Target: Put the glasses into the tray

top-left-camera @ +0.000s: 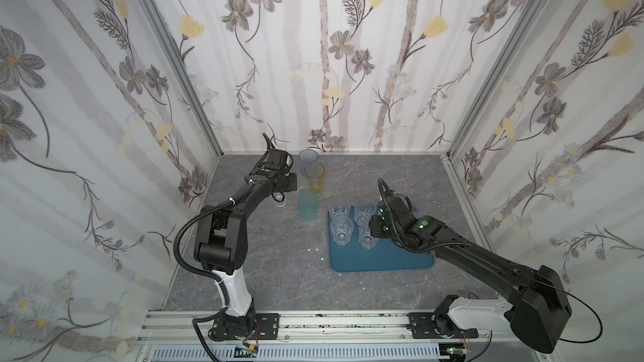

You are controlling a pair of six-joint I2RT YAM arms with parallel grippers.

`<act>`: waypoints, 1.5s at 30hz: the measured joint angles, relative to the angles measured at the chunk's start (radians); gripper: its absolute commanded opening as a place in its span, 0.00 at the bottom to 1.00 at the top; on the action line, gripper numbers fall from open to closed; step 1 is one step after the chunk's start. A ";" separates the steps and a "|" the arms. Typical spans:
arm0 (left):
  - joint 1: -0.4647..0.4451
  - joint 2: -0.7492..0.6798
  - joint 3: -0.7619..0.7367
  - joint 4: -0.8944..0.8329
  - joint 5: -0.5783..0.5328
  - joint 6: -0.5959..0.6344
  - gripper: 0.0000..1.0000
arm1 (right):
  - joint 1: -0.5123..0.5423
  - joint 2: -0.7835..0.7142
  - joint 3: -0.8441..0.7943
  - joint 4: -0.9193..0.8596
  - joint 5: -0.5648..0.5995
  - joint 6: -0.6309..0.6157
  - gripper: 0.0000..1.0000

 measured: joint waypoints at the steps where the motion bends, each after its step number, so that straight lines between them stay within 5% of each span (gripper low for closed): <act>1: -0.001 -0.021 -0.005 -0.002 0.000 0.000 0.00 | 0.000 0.001 0.005 0.000 0.002 -0.001 0.52; 15: -0.025 -0.415 -0.030 -0.102 -0.098 -0.075 0.00 | 0.000 -0.018 0.052 -0.010 0.021 -0.011 0.52; 23: -0.213 -0.576 0.068 -0.160 -0.295 -0.155 0.00 | 0.002 -0.063 0.146 -0.008 0.001 0.019 0.51; 29: -0.417 -0.500 0.196 -0.148 -0.414 -0.220 0.00 | 0.017 -0.124 0.228 -0.008 -0.008 0.053 0.51; 35: -0.578 -0.285 0.238 -0.151 -0.413 -0.288 0.00 | 0.035 -0.174 0.315 -0.023 0.034 0.065 0.52; 45: -0.684 -0.094 0.354 -0.145 -0.371 -0.327 0.00 | 0.047 -0.152 0.358 -0.064 0.138 0.045 0.52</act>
